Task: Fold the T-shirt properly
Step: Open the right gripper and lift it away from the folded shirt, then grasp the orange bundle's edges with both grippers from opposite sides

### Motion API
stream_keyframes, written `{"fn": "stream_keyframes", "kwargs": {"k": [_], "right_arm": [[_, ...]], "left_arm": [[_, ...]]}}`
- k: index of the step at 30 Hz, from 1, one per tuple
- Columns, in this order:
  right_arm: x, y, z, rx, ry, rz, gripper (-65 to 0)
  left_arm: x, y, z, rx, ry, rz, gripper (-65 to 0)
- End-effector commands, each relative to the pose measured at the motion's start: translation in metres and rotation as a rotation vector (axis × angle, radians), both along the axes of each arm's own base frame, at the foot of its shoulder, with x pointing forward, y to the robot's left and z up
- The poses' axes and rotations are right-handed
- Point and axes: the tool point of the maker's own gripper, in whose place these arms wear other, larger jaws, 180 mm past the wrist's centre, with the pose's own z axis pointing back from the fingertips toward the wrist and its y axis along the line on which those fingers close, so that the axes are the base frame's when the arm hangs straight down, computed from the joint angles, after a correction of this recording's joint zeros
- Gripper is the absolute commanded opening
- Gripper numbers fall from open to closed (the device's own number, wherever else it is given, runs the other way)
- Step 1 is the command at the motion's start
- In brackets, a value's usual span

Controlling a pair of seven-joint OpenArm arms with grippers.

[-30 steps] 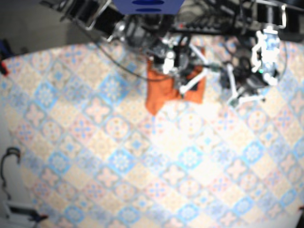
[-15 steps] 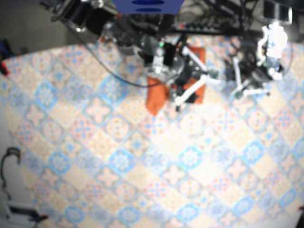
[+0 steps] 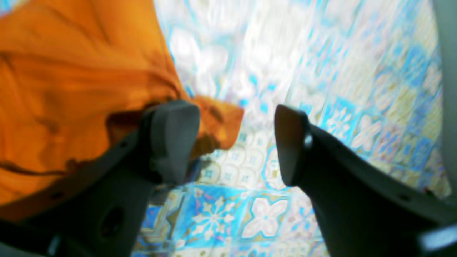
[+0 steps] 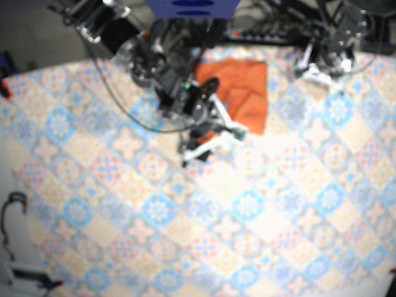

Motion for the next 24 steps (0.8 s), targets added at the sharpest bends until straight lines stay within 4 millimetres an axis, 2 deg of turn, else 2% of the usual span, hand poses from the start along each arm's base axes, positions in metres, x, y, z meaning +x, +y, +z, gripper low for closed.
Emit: {"fn": "stream_keyframes", "kwargs": {"k": [1, 6, 11, 13, 17, 20, 24], "right_arm": [[0.012, 0.002, 0.01, 0.033, -0.033, -0.013, -28.4], [0.019, -0.014, -0.012, 0.024, 0.014, -0.061, -28.4], [0.016, -0.019, -0.023, 0.003, 0.041, -0.071, -28.4], [0.008, -0.022, -0.027, 0.005, 0.055, -0.08, -28.4], [-0.001, -0.045, -0.033, -0.051, 0.05, -0.141, -28.4], [-0.01, -0.051, -0.041, -0.094, 0.05, -0.146, -28.4], [-0.01, -0.054, -0.045, -0.1, 0.057, -0.149, -28.4]], "left_arm": [[-0.013, -0.003, 0.001, 0.009, 0.037, -0.038, -47.4], [-0.002, -0.04, 0.016, -0.018, -0.029, -0.173, -47.6], [0.005, -0.051, 0.017, 0.022, -0.058, -0.267, -47.5], [0.008, -0.059, 0.016, 0.026, -0.072, -0.292, -47.5], [0.014, -0.061, 0.017, 0.052, -0.093, -0.313, -47.5], [0.014, -0.061, 0.017, 0.054, -0.093, -0.315, -47.5], [0.013, -0.062, 0.016, 0.048, -0.091, -0.314, -47.5]]}}
